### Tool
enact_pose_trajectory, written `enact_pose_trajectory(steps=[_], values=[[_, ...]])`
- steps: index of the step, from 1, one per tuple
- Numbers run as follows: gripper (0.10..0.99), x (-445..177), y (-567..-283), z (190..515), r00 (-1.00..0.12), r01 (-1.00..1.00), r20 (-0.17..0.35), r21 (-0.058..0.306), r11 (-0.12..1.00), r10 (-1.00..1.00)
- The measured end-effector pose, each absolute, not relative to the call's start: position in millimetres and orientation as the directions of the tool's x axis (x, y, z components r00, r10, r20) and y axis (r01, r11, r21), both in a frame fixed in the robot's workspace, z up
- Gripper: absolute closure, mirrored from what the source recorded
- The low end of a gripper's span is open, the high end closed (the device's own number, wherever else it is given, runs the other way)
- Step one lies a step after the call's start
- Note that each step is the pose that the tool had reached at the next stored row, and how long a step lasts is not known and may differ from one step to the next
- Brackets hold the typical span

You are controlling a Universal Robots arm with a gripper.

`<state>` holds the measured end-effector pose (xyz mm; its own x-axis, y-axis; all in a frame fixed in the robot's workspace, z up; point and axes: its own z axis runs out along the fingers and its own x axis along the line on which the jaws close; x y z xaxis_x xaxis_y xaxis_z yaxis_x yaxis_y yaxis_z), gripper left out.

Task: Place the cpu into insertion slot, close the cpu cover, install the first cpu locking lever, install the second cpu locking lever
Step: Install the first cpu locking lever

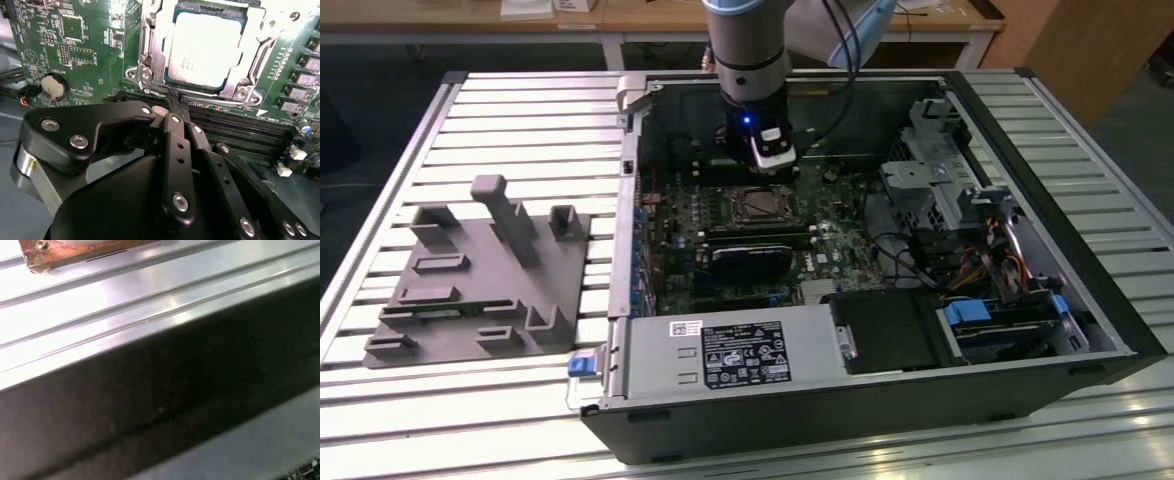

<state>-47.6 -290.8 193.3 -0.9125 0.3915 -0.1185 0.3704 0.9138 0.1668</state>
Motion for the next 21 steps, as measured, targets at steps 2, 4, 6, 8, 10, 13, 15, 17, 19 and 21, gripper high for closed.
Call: enact_pose_trajectory(steps=[2, 4, 6, 8, 10, 13, 15, 17, 19, 21], values=[[0.98, -47.2, -290.3, 195.5, -0.912, 0.37, -0.119, 0.169, 0.914, 0.392], [0.98, -47.4, -290.6, 200.2, -0.913, 0.37, -0.119, 0.167, 0.914, 0.391], [0.98, -47.4, -290.6, 204.4, -0.912, 0.37, -0.119, 0.167, 0.914, 0.391], [0.98, -47.5, -290.6, 208.8, -0.913, 0.37, -0.119, 0.167, 0.914, 0.391], [0.98, -47.5, -290.7, 212.0, -0.913, 0.37, -0.119, 0.167, 0.914, 0.391], [0.98, -47.5, -291.8, 214.0, -0.913, 0.37, -0.12, 0.165, 0.914, 0.391], [0.98, -47.5, -293.7, 214.2, -0.913, 0.37, -0.12, 0.163, 0.914, 0.391], [0.98, -47.5, -296.0, 214.2, -0.913, 0.37, -0.121, 0.162, 0.915, 0.391], [0.98, -47.5, -299.0, 214.2, -0.913, 0.37, -0.121, 0.162, 0.915, 0.391], [0.98, -47.6, -302.1, 214.2, -0.913, 0.37, -0.121, 0.162, 0.915, 0.391]])
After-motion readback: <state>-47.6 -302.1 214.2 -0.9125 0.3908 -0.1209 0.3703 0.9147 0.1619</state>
